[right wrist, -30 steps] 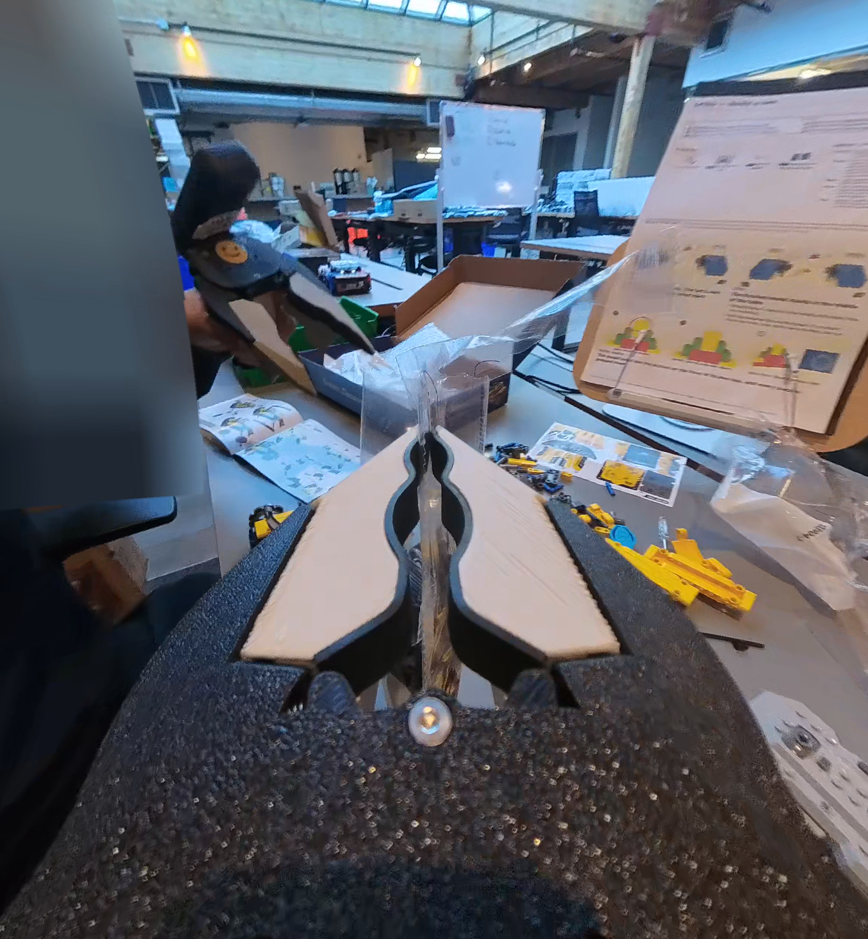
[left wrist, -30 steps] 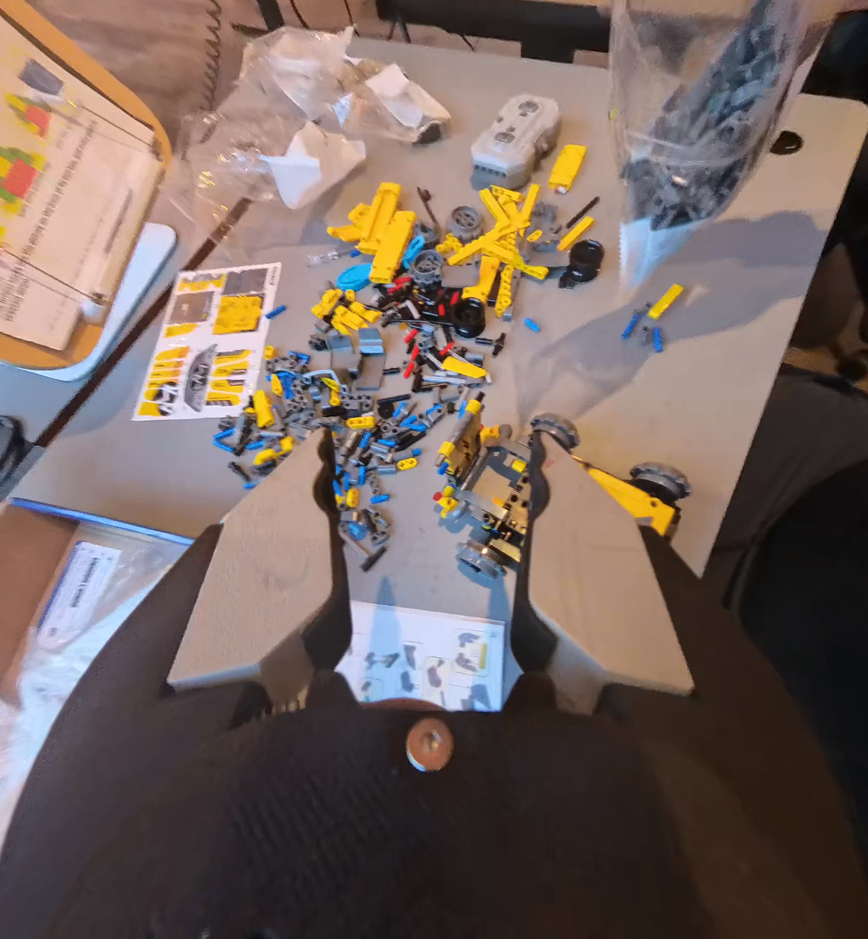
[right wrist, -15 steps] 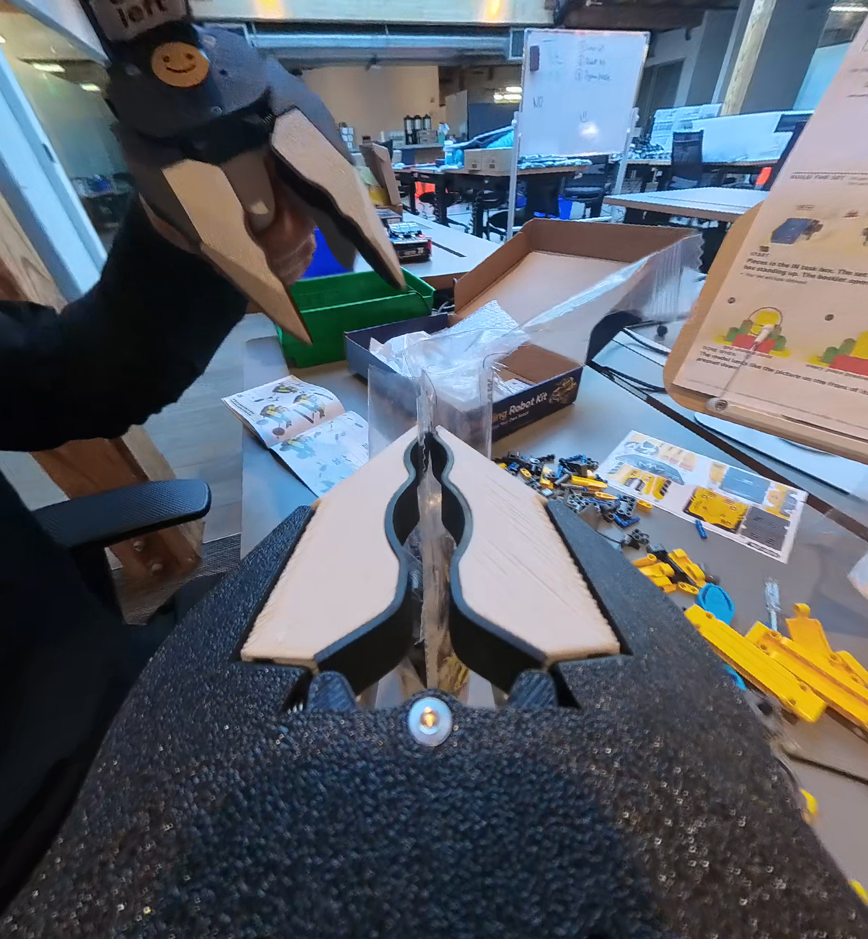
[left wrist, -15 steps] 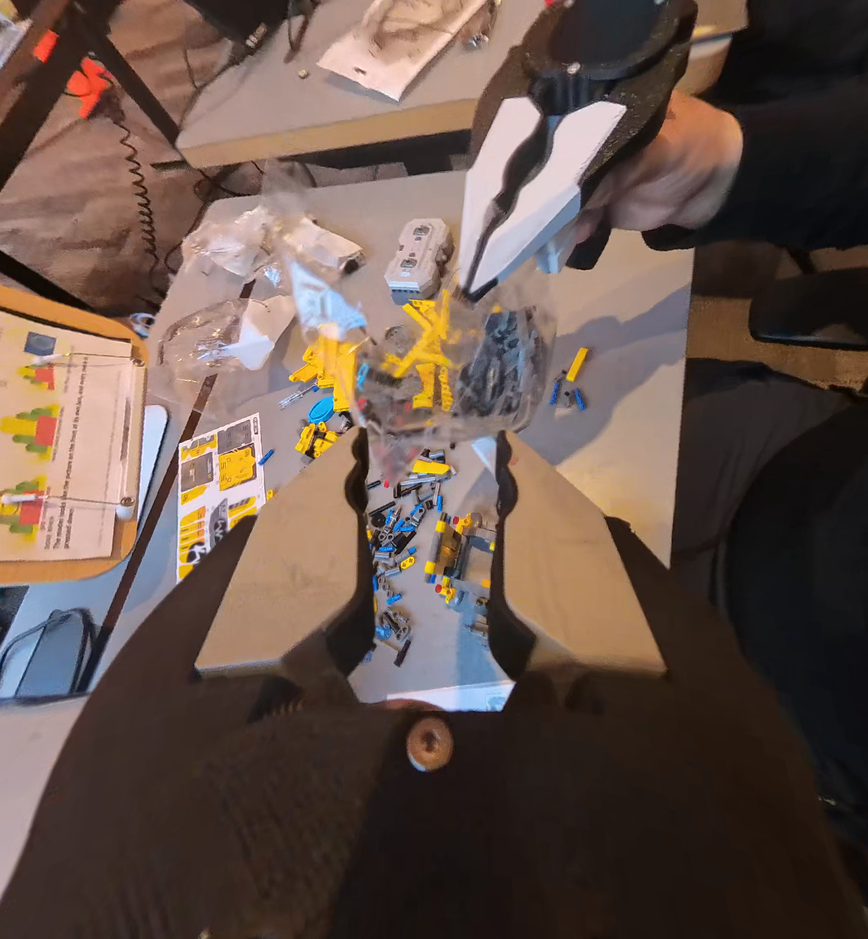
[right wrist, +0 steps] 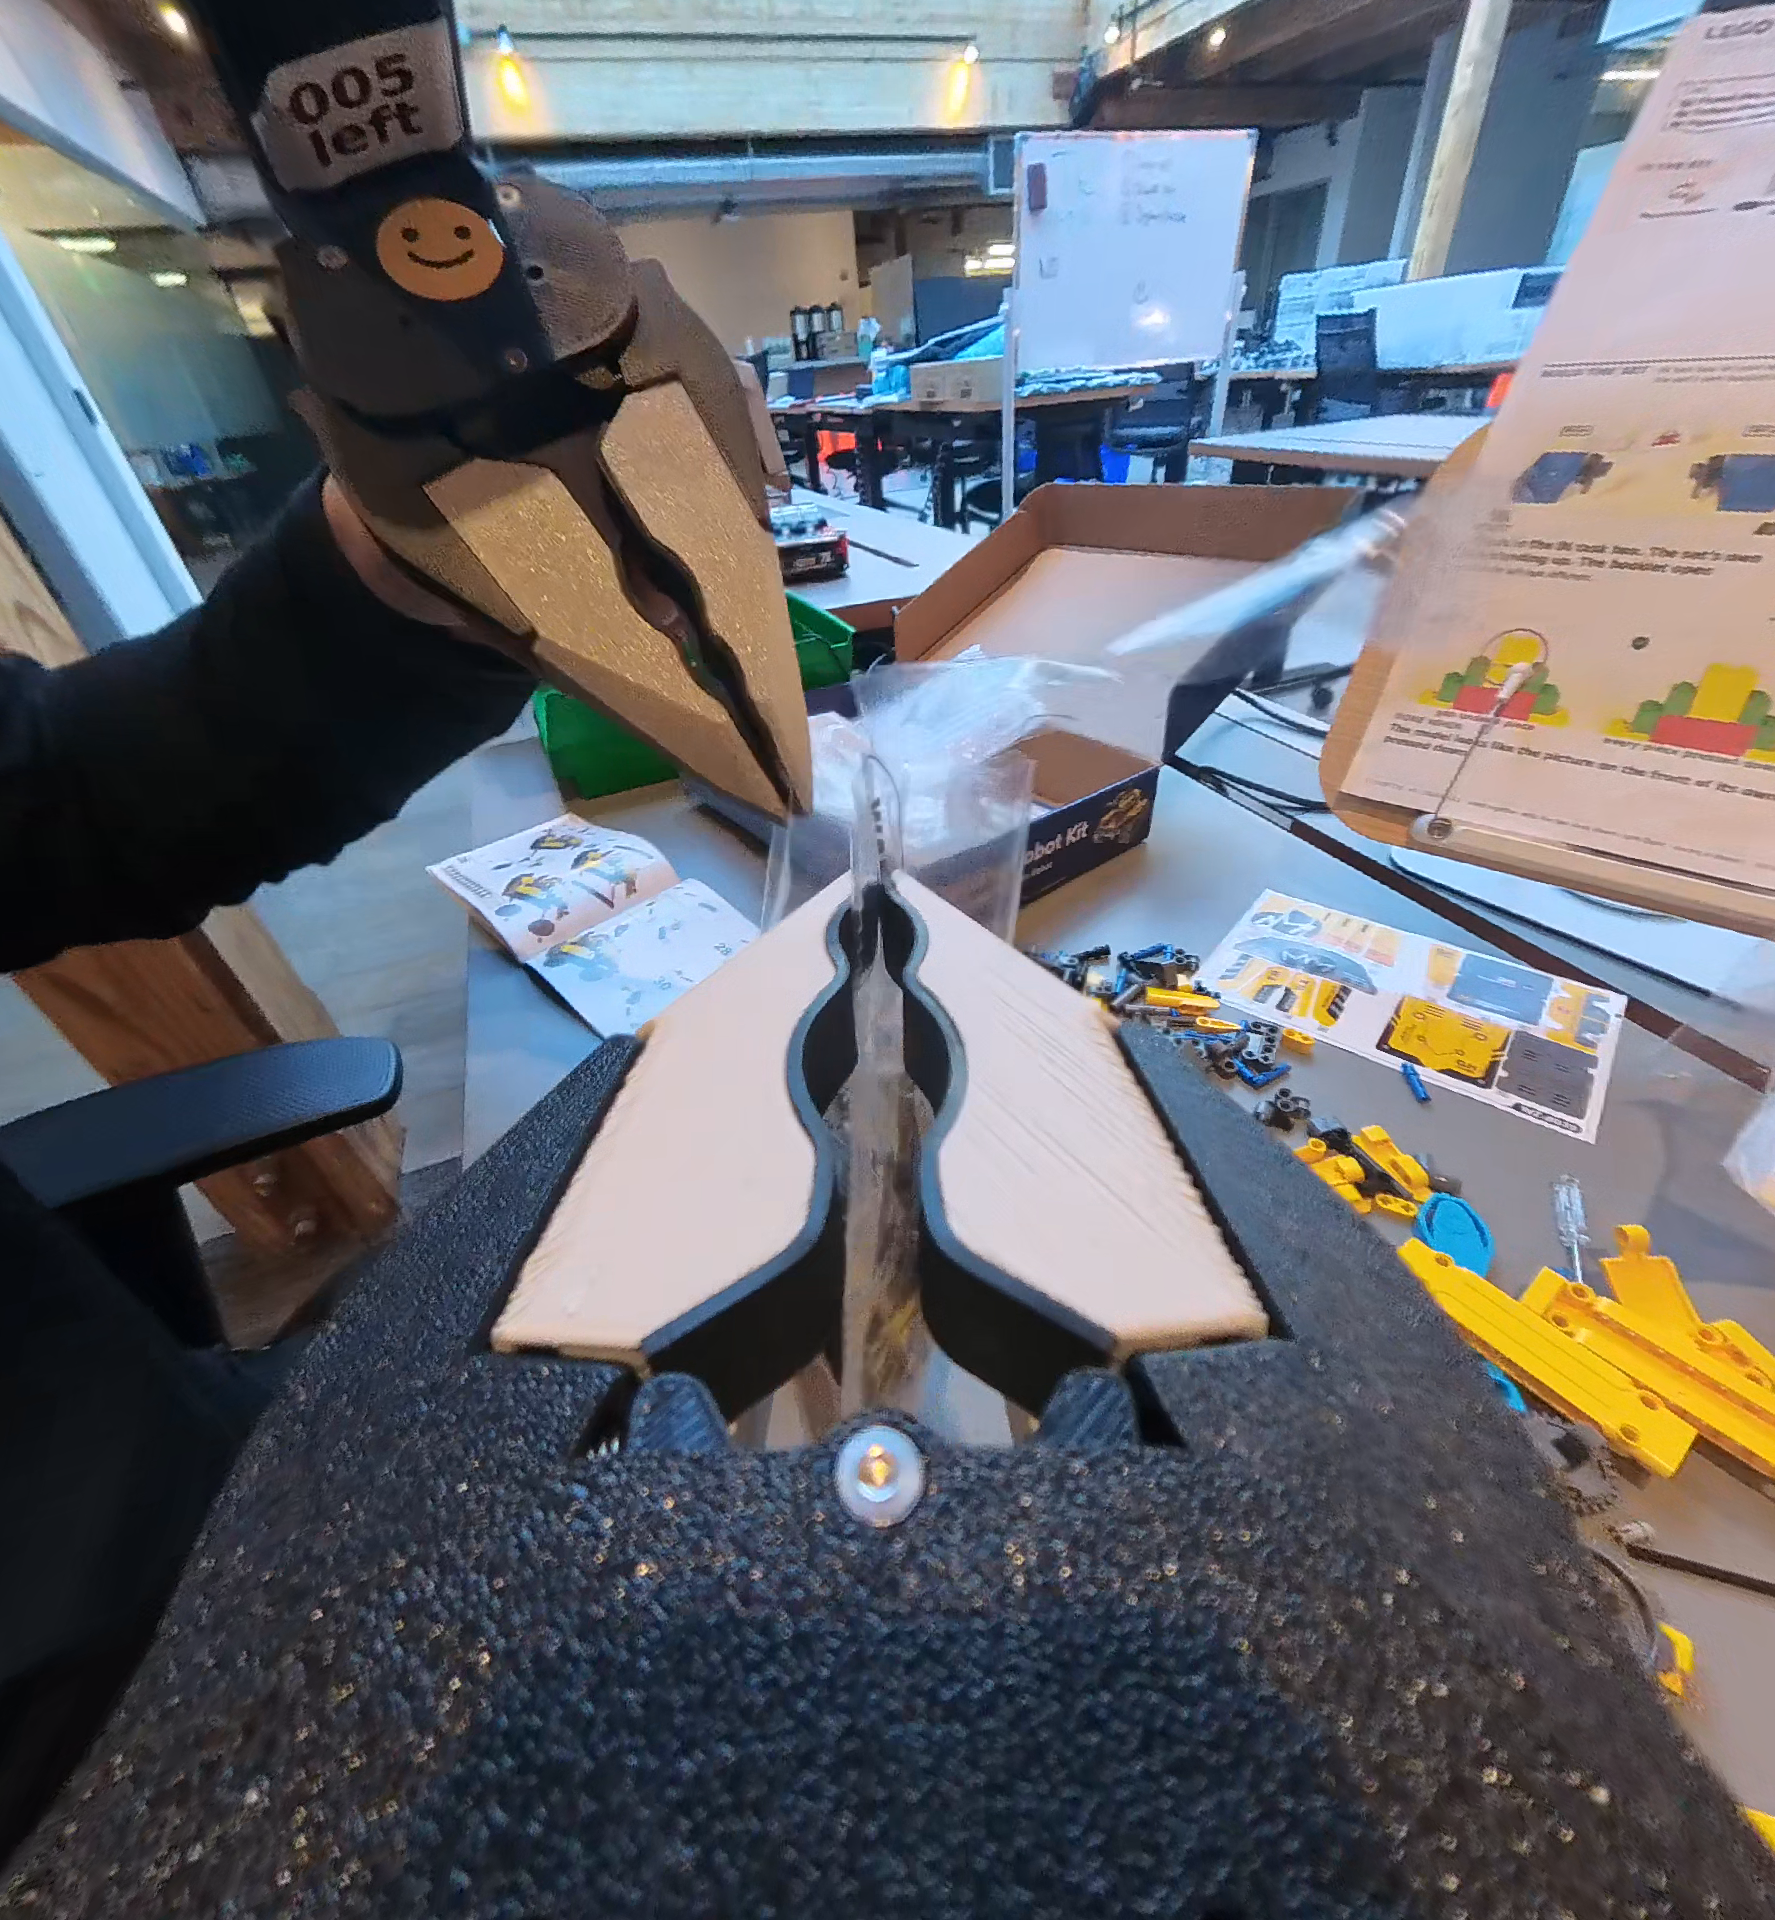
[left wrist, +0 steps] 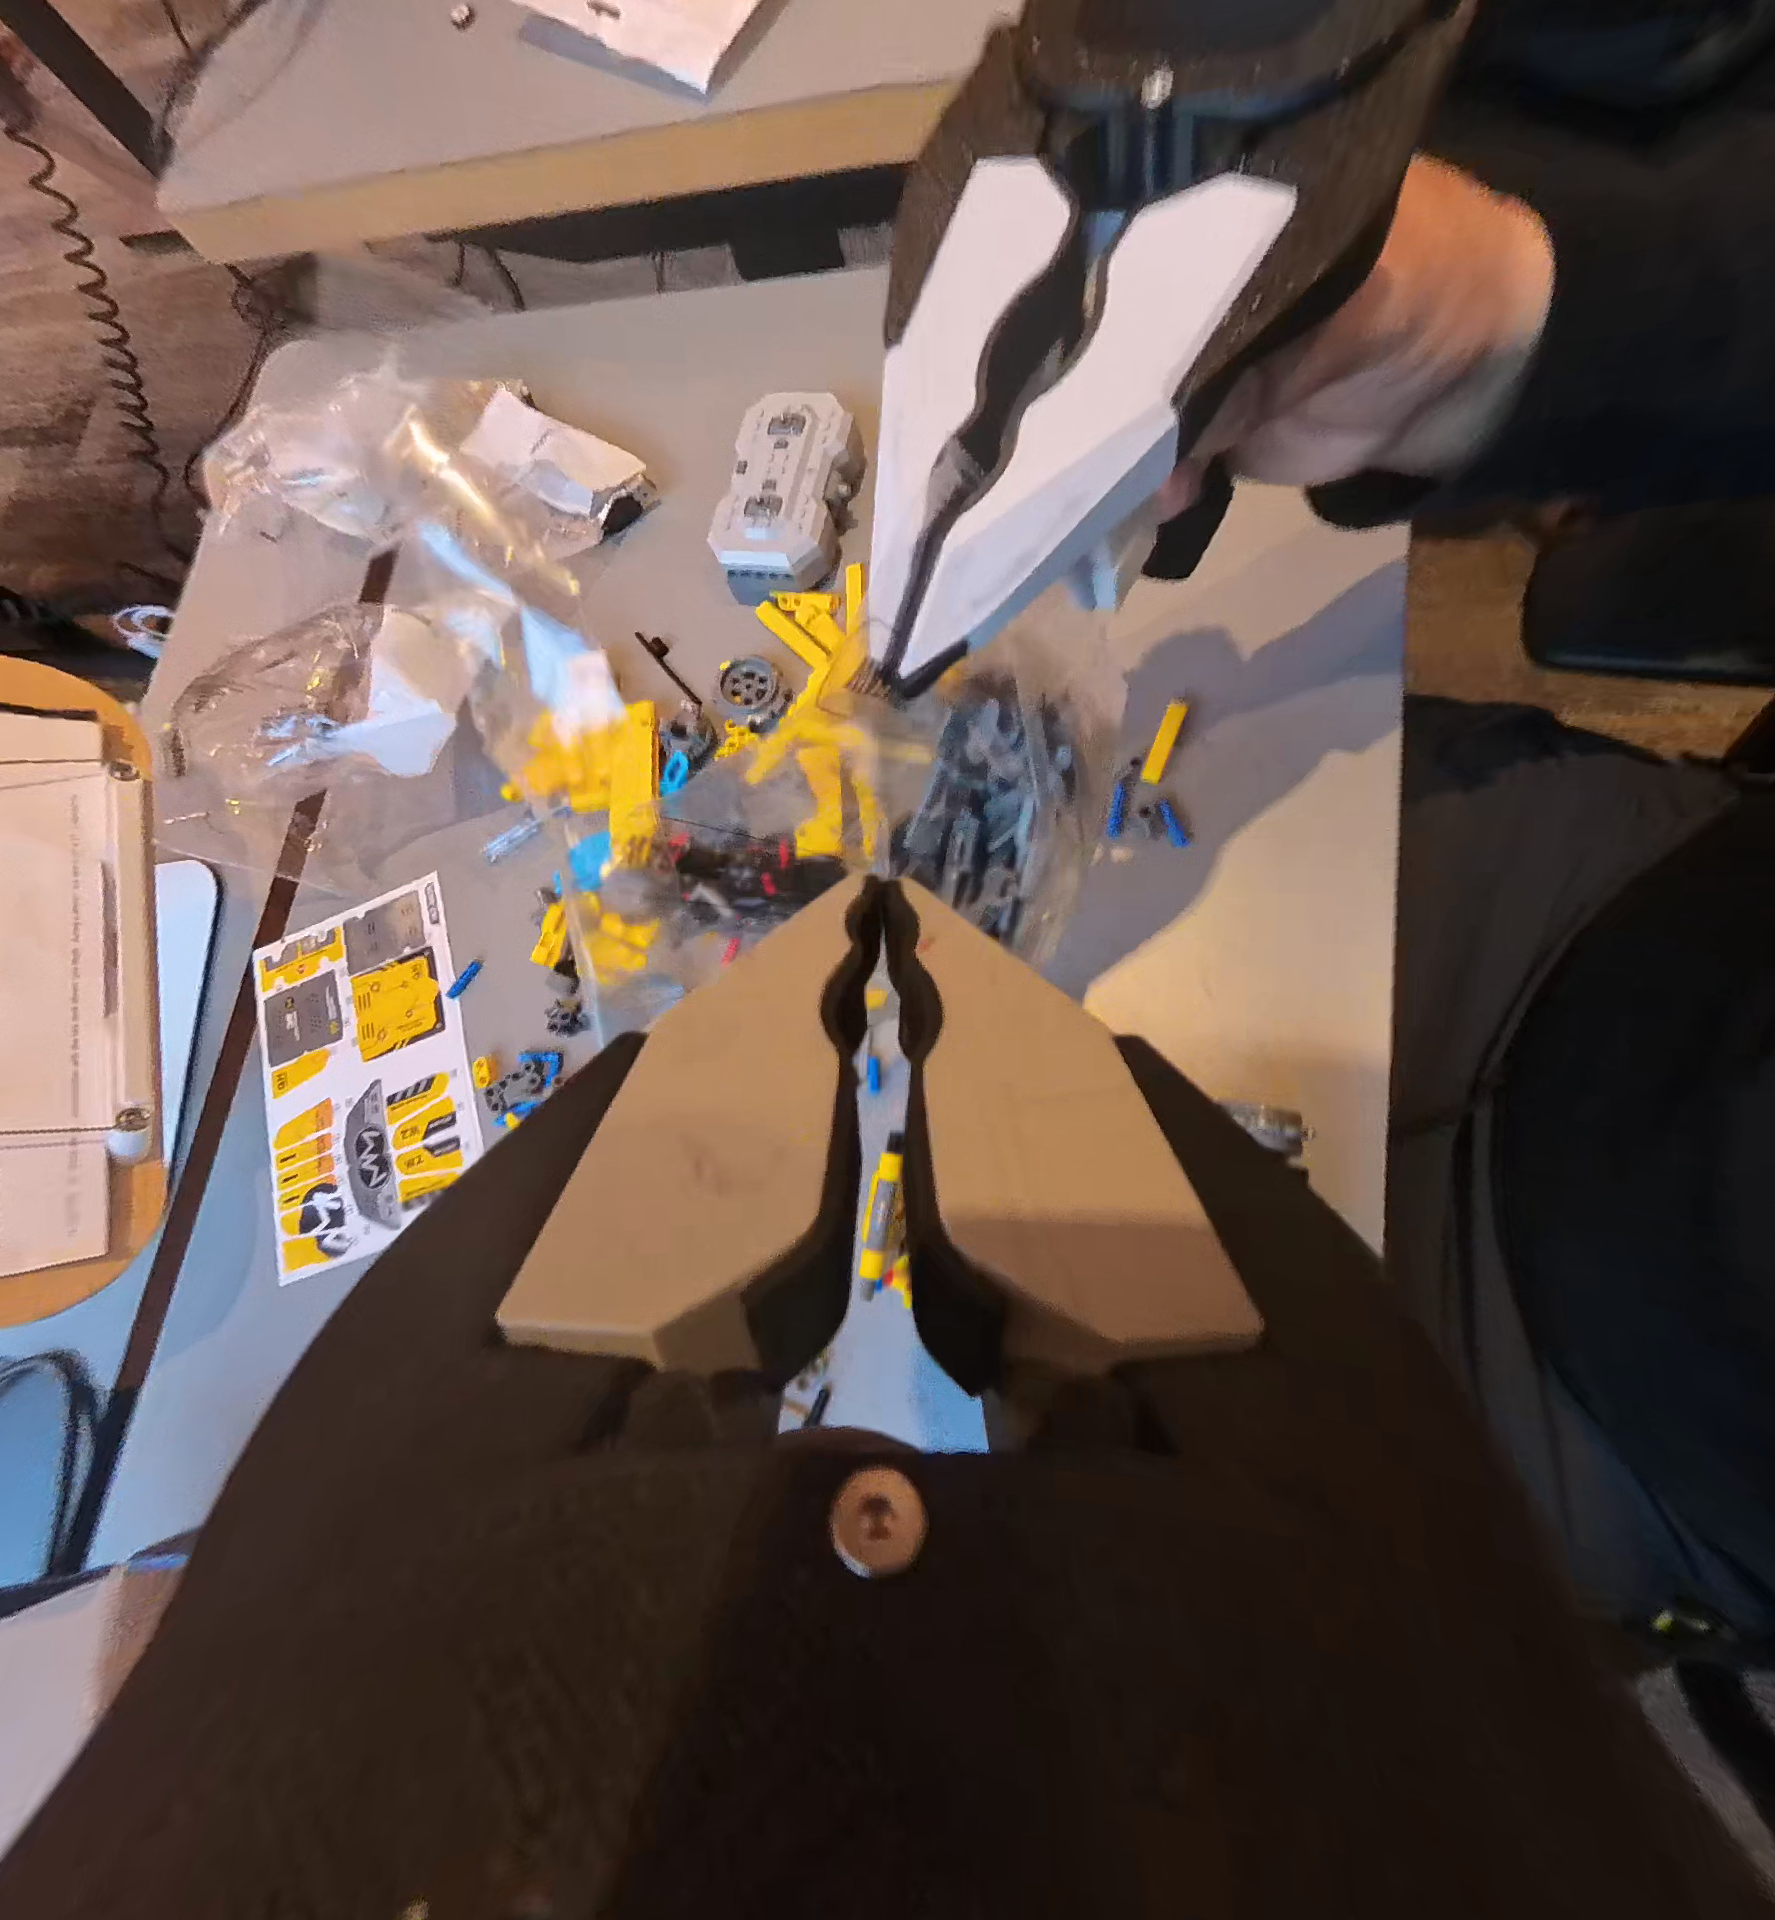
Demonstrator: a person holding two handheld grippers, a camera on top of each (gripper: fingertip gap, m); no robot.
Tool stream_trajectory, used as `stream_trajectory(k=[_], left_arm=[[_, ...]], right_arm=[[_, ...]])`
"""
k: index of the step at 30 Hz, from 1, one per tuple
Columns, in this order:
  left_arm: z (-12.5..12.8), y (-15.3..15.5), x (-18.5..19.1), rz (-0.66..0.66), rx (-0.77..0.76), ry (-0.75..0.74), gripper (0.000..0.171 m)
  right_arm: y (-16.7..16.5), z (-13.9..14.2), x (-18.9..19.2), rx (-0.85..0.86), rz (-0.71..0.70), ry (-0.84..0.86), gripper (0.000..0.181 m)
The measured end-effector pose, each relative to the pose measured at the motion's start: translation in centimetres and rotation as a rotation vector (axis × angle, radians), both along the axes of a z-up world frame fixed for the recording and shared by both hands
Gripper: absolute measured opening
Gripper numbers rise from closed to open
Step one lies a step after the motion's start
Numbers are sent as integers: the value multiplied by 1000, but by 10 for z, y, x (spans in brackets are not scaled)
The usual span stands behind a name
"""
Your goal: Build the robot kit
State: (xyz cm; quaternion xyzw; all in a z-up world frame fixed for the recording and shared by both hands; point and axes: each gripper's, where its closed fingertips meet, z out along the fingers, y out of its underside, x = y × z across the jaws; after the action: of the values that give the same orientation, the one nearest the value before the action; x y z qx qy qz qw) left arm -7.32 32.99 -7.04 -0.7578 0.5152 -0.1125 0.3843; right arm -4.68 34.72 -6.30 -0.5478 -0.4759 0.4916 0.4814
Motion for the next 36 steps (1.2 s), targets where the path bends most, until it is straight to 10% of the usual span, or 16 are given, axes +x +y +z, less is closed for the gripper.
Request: stream_trajectory(k=[12, 23, 36], left_arm=[[7, 37, 4, 65, -19, -72, 0], [38, 76, -15, 143, 42, -75, 0], [147, 93, -129, 436, 372, -88, 0]], right_arm=[[21, -80, 42, -231, -120, -57, 50], [58, -119, 37, -383, -214, -66, 53], [132, -135, -104, -271, -110, -508, 22]])
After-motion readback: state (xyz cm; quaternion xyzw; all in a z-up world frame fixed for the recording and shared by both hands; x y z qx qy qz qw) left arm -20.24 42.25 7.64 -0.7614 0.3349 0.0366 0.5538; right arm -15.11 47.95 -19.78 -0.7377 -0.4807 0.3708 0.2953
